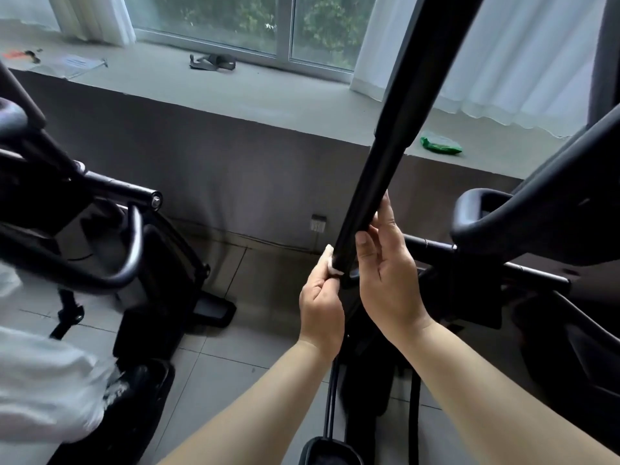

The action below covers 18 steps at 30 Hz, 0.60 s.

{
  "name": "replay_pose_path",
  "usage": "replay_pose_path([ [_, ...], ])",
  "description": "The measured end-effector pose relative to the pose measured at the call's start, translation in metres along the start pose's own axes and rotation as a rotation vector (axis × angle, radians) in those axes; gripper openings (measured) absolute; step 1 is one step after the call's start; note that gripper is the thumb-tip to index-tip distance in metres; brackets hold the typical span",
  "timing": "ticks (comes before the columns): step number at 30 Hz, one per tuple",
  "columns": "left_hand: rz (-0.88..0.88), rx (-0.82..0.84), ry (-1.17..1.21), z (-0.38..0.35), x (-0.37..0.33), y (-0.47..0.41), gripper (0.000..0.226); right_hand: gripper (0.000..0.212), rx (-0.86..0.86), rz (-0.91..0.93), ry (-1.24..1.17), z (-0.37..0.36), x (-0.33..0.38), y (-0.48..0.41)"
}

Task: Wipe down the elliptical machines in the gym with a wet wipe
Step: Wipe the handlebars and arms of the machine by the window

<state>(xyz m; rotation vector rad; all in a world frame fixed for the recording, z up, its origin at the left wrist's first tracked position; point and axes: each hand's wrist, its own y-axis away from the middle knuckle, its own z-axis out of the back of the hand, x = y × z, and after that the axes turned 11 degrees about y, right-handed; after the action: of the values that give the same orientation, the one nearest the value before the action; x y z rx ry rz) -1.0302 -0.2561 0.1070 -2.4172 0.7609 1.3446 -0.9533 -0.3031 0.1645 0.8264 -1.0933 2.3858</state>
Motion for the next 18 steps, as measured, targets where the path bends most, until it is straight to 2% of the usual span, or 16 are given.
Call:
replay_pose_path([
  [4,-0.094,0.059,0.042,-0.002,-0.006,0.009,0.052,0.060,0.017,-0.018,0.012,-0.002,-0.002,0.004],
  [9,-0.006,-0.031,0.004,-0.003,-0.003,-0.003,0.048,0.059,0.035,-0.044,-0.011,-0.003,-0.004,0.005],
  [14,-0.187,0.040,0.132,-0.009,-0.020,-0.007,0.037,0.055,0.057,-0.094,-0.074,0.000,-0.005,0.009],
  [18,-0.085,0.025,0.119,-0.006,-0.013,-0.001,0.035,0.053,0.035,-0.106,-0.065,-0.003,-0.003,0.013],
])
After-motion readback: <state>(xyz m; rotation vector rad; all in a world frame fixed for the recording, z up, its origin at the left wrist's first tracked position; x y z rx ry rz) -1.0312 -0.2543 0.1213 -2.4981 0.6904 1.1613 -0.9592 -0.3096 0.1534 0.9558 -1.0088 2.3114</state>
